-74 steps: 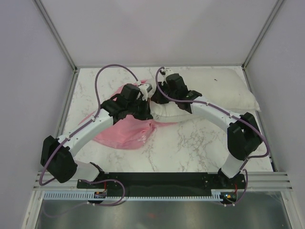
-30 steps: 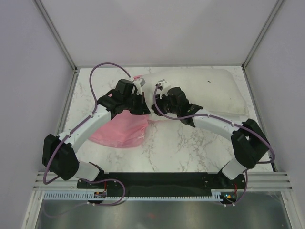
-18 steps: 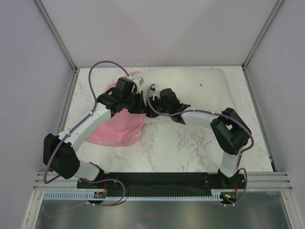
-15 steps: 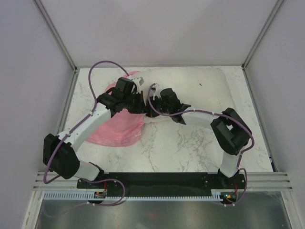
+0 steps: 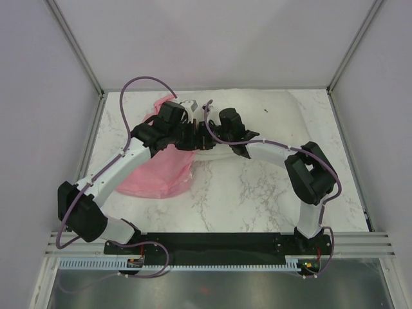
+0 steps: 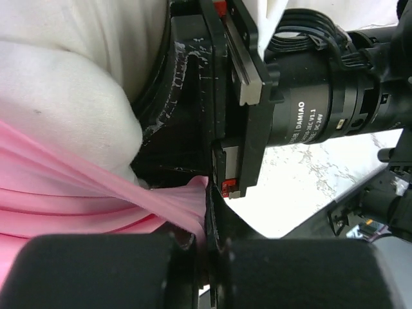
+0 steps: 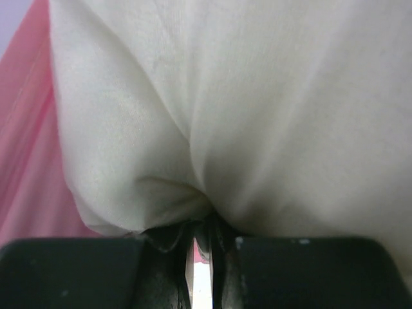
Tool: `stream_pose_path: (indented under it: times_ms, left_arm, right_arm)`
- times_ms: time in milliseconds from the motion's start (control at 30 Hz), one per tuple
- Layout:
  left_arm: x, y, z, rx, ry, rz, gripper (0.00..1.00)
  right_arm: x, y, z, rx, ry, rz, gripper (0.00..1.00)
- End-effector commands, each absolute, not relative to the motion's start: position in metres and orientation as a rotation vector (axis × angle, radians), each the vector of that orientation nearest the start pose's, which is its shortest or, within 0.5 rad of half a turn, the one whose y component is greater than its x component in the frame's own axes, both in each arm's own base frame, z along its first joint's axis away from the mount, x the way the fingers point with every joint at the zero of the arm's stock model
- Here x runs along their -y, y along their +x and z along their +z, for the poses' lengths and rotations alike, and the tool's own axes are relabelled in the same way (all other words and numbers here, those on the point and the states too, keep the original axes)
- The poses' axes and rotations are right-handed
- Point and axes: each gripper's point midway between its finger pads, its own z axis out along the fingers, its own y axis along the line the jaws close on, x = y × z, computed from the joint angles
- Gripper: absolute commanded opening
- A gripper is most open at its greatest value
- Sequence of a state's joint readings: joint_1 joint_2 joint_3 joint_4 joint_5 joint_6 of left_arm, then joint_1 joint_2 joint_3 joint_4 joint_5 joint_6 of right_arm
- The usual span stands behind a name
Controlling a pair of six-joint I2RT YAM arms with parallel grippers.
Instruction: Put the pillow into the pillowcase
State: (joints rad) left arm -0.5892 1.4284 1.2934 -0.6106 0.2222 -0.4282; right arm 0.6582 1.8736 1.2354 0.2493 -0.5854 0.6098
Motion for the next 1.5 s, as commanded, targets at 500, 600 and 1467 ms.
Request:
stream_pose_path:
  times_ms: [500,600,1467]
  left_arm:
    - [0.375,0.192,0.323,-2.118,0.697,-1.42,0.02]
    - [0.381,0.186,0.343,-2.079,0.706,-1.513,0.02]
    - [0.233,0.338,0.247,-2.23,0.153,-0.425,0.61]
  right_arm:
    - [-0.431,0.382,0.133,-2.132,-0.266,1.221,0.0]
    - [-0.427,0.384,0.112,-2.173,-0.24,1.17,0.0]
    - [-0.377,0.326,0.242,-1.84,-0.388,1.293,0.0]
